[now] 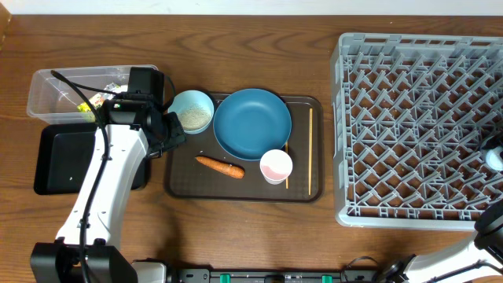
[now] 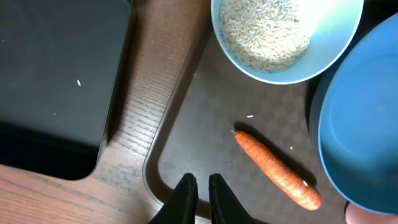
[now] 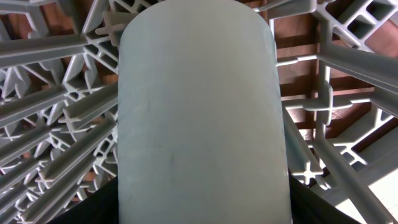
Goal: Sort waste into correct bins and load items into the dishwasher rack
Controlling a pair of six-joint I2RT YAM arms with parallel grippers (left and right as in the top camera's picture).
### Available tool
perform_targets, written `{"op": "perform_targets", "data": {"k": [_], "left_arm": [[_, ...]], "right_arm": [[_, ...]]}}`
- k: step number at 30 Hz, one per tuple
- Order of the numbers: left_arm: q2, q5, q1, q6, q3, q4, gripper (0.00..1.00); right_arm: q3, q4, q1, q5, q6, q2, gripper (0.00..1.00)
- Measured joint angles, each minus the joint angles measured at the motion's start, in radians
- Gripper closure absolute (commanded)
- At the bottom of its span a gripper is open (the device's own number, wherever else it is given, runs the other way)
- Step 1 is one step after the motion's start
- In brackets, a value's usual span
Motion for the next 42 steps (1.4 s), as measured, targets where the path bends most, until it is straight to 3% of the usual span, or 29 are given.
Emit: {"op": "perform_targets", "data": {"k": [2, 3, 14, 22, 24, 26, 30, 34, 42], "left_arm": [[0.000, 0.000, 0.000, 0.000, 0.000, -0.001, 0.89], [0.000, 0.000, 0.000, 0.000, 0.000, -0.001, 0.89], [0.000, 0.000, 0.000, 0.000, 0.000, -0.002, 0.88], [0.000, -0.003, 0.000, 0.010, 0.000, -0.002, 0.33], [0.000, -0.003, 0.000, 0.003, 0.000, -0.002, 0.27], [0.000, -0.003, 0.000, 0.001, 0.000, -0.002, 0.25], [0.000, 0.010, 0.000, 0.000, 0.000, 0.006, 0.25], [0.000, 0.095, -0.011, 0.000, 0.000, 0.019, 0.25], [0.000, 0.170, -0.227, 0.000, 0.000, 0.038, 0.25]], "right_arm": [[-0.001, 0.002, -0.005, -0.008, 0.005, 0.000, 0.18], [-0.002, 0.011, -0.007, -0.021, 0.005, 0.000, 0.14], [-0.002, 0.053, -0.010, -0.098, -0.001, 0.000, 0.13], [0.007, 0.023, 0.008, -0.145, -0.037, -0.128, 0.11], [0.016, -0.009, 0.037, -0.161, -0.069, -0.209, 0.07], [0.034, -0.051, 0.085, -0.177, -0.106, -0.293, 0.01], [0.051, -0.145, 0.220, -0.218, -0.176, -0.422, 0.01], [0.051, -0.234, 0.353, -0.237, -0.210, -0.442, 0.01], [-0.002, -0.280, 0.527, -0.198, -0.224, -0.430, 0.01]]}}
